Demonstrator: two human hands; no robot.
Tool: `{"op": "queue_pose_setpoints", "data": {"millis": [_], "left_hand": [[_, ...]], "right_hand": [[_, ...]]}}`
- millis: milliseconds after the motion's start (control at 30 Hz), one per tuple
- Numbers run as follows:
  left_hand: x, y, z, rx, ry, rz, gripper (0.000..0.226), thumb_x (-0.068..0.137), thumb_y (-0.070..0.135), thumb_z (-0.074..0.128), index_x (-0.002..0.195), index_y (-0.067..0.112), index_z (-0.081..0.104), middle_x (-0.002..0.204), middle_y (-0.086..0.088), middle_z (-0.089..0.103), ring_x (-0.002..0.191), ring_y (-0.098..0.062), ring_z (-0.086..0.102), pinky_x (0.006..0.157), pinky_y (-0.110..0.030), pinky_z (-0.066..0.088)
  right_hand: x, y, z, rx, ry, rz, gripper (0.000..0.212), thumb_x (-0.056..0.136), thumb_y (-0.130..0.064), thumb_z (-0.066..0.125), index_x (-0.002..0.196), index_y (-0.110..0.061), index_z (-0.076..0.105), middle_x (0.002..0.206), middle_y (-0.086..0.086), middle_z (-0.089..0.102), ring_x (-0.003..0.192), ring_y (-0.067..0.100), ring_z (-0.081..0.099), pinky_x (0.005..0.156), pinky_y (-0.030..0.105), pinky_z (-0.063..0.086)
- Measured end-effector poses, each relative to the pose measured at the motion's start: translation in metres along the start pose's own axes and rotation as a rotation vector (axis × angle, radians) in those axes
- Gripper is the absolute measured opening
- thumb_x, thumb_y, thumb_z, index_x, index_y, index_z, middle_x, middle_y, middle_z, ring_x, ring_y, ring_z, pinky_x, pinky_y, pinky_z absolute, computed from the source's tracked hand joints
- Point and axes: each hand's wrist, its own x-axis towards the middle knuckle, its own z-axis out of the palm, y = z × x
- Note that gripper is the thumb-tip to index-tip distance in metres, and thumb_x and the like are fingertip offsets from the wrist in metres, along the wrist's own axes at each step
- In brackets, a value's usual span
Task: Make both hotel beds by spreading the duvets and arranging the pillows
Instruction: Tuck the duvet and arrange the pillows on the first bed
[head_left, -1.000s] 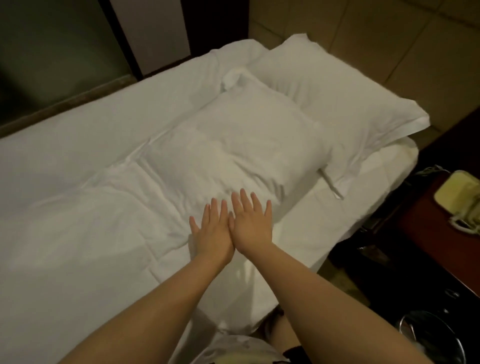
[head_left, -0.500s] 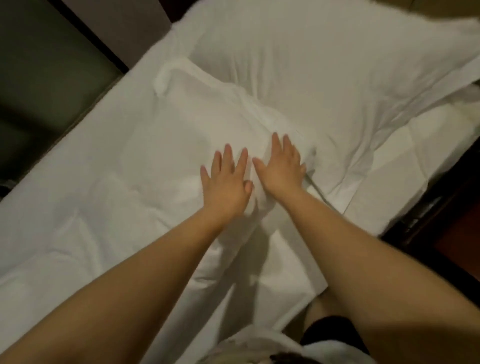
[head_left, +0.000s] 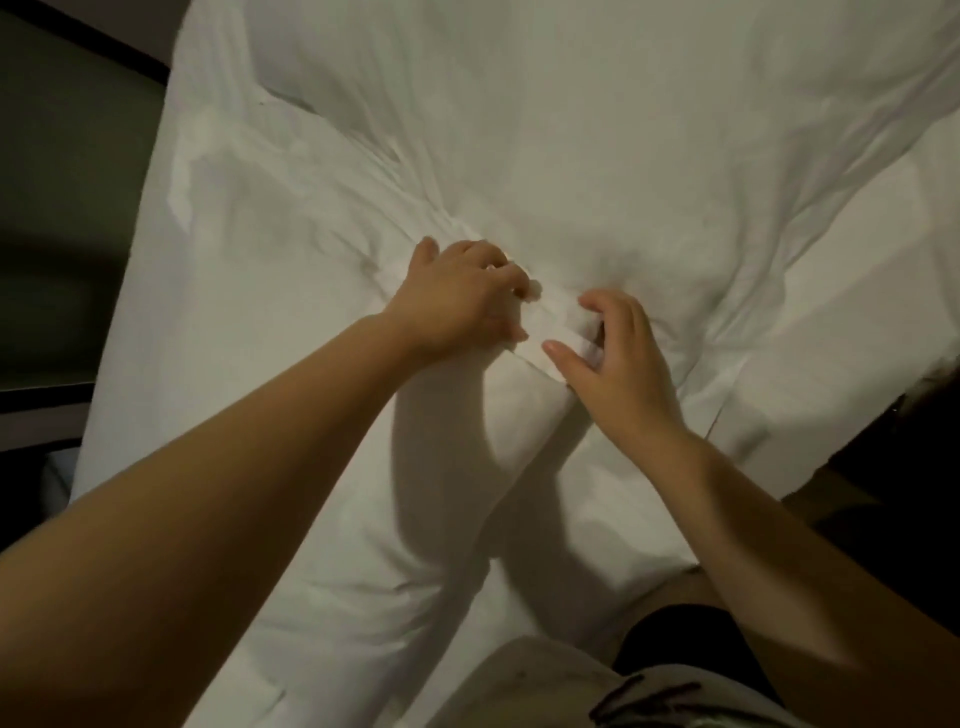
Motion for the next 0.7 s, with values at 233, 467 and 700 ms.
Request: {"op": "queue_pose_setpoints", "data": {"millis": [233, 467, 700], "left_hand": [[0.020, 0.017, -0.015, -0.032, -0.072, 0.181, 0.024, 0.091, 0.032, 0.057, 0.100, 0.012, 0.064, 0.098, -0.004, 0.054, 0.093, -0.022, 0.050, 0.076, -0.035, 0.040], [0.006, 0.024, -0.020, -0.121, 0.084, 0.157, 0.023, 0.088, 0.025, 0.059, 0.073, 0.013, 0.046, 0.074, -0.005, 0.050, 0.070, -0.022, 0.044, 0.063, -0.036, 0.035], [0.016, 0.033, -0.029, -0.251, 0.223, 0.017, 0.021, 0.092, 0.025, 0.057, 0.085, 0.006, 0.054, 0.080, -0.008, 0.055, 0.074, -0.023, 0.048, 0.067, -0.034, 0.037]], "right_hand": [[-0.010, 0.014, -0.009, -0.008, -0.047, -0.016, 0.036, 0.083, -0.039, 0.069, 0.106, -0.012, 0.064, 0.134, -0.002, 0.043, 0.115, 0.014, 0.047, 0.090, 0.026, 0.044], [-0.007, 0.023, -0.020, 0.014, -0.136, -0.001, 0.010, 0.089, -0.033, 0.063, 0.089, -0.023, 0.062, 0.103, -0.006, 0.058, 0.093, 0.018, 0.058, 0.077, 0.030, 0.044], [0.033, 0.005, -0.039, 0.156, 0.092, 0.074, 0.014, 0.088, -0.018, 0.066, 0.089, -0.004, 0.064, 0.080, 0.001, 0.057, 0.075, 0.016, 0.051, 0.061, 0.020, 0.033]]}}
